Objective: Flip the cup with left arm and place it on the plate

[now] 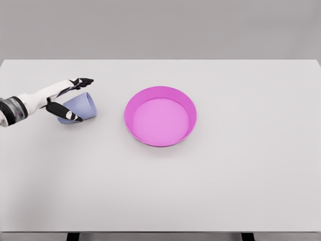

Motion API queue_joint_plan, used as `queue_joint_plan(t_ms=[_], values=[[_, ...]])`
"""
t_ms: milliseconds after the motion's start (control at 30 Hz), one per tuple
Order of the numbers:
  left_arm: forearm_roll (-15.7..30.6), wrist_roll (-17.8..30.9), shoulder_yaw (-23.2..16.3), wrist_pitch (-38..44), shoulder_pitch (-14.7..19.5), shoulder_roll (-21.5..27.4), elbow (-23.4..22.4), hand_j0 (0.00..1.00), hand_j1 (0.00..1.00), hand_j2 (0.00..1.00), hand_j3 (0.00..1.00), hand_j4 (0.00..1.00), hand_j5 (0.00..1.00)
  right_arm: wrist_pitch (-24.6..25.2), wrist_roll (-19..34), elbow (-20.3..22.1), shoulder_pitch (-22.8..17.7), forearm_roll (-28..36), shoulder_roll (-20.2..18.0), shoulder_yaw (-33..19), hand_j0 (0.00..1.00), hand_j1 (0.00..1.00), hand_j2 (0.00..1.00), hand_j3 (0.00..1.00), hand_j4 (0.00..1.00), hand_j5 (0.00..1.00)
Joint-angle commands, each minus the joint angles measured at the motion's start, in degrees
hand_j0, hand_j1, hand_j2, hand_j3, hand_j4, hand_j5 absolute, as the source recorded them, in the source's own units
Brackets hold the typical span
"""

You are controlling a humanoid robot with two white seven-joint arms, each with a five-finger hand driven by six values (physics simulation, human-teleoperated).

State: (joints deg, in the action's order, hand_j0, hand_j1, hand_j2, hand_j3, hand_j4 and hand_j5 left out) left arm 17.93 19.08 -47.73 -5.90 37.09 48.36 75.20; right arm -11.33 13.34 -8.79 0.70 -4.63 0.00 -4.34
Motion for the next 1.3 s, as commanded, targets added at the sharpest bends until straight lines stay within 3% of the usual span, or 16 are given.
queue_joint_plan(t_ms=[0, 167, 267, 533, 600, 767, 967, 1133, 1233, 1267], values=[[-0.1, 0.0, -0.7, 0.5, 0.0, -0.8, -0.7, 1.00, 1.00, 1.00, 1.00, 1.00, 1.00, 0.0, 0.0, 0.0, 0.0, 0.0, 0.0, 0.0, 1.00, 1.00, 1.00, 1.00, 1.00, 1.00], [-1.0, -0.1, -1.0, 0.7, 0.1, -1.4, -2.4, 1.00, 1.00, 1.00, 1.00, 1.00, 1.00, 0.0, 0.0, 0.0, 0.0, 0.0, 0.0, 0.0, 1.00, 1.00, 1.00, 1.00, 1.00, 1.00], [-1.0, -0.1, -1.0, 1.4, 0.1, -1.8, -2.4, 0.78, 0.78, 0.78, 0.78, 0.78, 0.78, 0.0, 0.0, 0.0, 0.0, 0.0, 0.0, -0.1, 1.00, 1.00, 1.00, 1.00, 1.00, 1.00], [-0.1, -0.1, -0.2, 2.3, 0.1, -1.9, -2.3, 0.69, 0.69, 0.69, 0.69, 0.69, 0.69, 0.0, 0.0, 0.0, 0.0, 0.0, 0.0, -0.1, 1.00, 1.00, 1.00, 1.00, 1.00, 1.00], [1.6, -0.3, 0.2, 0.7, 0.1, -2.4, -1.9, 0.69, 0.69, 0.69, 0.69, 0.69, 0.69, 0.0, 0.0, 0.0, 0.0, 0.0, 0.0, 0.0, 1.00, 1.00, 1.00, 1.00, 1.00, 1.00], [8.2, -1.0, 0.4, -14.4, 0.3, -2.7, 0.0, 0.65, 0.65, 0.65, 0.65, 0.65, 0.65, 0.0, 0.0, 0.0, 0.0, 0.0, 0.0, 0.0, 1.00, 1.00, 1.00, 1.00, 1.00, 1.00], [15.0, -0.9, -0.1, -29.1, 0.0, -8.4, 0.0, 0.64, 0.64, 0.64, 0.64, 0.64, 0.64, 0.0, 0.0, 0.0, 0.0, 0.0, 0.0, 0.0, 1.00, 1.00, 1.00, 1.00, 1.00, 1.00], [16.8, -1.0, -1.8, -29.1, -0.3, -13.8, -0.1, 0.64, 0.64, 0.64, 0.64, 0.64, 0.64, 0.0, 0.0, 0.0, 0.0, 0.0, 0.0, 0.0, 1.00, 1.00, 1.00, 1.00, 1.00, 1.00], [24.8, -1.7, -4.3, -29.1, -0.1, -15.4, 0.3, 0.64, 0.64, 0.64, 0.64, 0.64, 0.64, 0.0, 0.0, 0.0, 0.0, 0.0, 0.0, 0.0, 1.00, 1.00, 1.00, 1.00, 1.00, 1.00], [25.5, -1.7, -4.4, -29.1, -0.1, -15.7, 0.4, 0.64, 0.64, 0.64, 0.64, 0.64, 0.64, 0.0, 0.0, 0.0, 0.0, 0.0, 0.0, 0.0, 1.00, 1.00, 1.00, 1.00, 1.00, 1.00]])
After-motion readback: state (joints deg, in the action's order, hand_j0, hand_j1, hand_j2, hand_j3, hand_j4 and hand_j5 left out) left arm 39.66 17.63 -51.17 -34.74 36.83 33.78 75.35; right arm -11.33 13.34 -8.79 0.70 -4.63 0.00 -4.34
